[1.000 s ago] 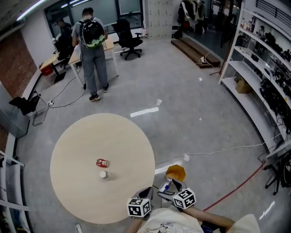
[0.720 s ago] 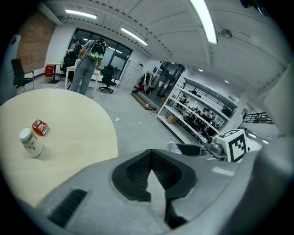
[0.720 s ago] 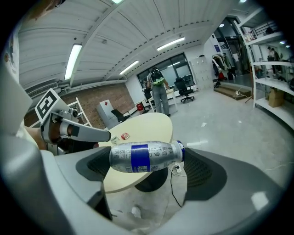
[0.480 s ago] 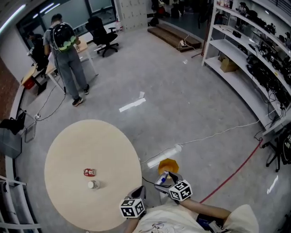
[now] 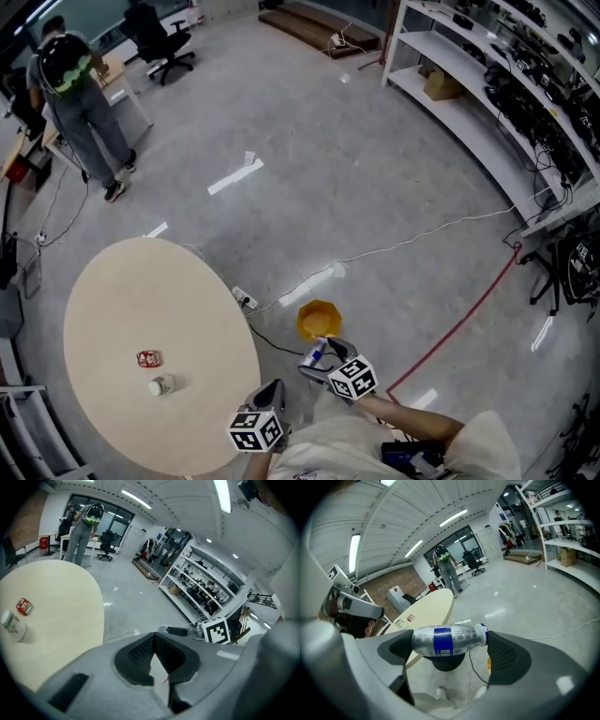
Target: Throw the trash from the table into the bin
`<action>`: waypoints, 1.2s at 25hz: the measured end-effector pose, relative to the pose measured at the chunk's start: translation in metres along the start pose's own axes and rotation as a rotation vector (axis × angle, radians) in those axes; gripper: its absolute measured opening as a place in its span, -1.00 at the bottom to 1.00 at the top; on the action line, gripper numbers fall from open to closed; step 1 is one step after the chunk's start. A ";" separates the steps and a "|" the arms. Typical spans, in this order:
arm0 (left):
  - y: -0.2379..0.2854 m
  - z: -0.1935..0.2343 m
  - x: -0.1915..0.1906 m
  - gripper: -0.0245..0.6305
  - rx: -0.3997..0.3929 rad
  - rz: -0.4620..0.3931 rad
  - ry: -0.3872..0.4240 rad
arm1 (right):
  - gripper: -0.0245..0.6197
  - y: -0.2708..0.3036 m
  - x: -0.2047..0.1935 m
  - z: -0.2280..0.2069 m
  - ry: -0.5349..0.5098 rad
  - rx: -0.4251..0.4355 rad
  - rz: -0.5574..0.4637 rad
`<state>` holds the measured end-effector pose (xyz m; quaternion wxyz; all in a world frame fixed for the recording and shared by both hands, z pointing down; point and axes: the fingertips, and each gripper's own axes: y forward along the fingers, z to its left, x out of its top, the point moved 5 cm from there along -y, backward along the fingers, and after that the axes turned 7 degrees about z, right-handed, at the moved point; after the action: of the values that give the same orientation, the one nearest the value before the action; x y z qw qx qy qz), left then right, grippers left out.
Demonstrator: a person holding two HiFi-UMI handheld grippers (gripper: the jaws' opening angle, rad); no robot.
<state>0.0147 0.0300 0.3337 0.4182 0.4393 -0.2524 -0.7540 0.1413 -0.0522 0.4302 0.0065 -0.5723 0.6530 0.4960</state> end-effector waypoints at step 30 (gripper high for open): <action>0.194 0.053 -0.031 -0.91 -0.071 0.200 0.013 | 0.63 0.136 -0.086 -0.172 0.034 -0.126 0.240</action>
<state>0.0560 -0.0445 0.5189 0.5084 0.4018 -0.2652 -0.7139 0.1642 -0.1211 0.6541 -0.1000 -0.4979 0.6842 0.5234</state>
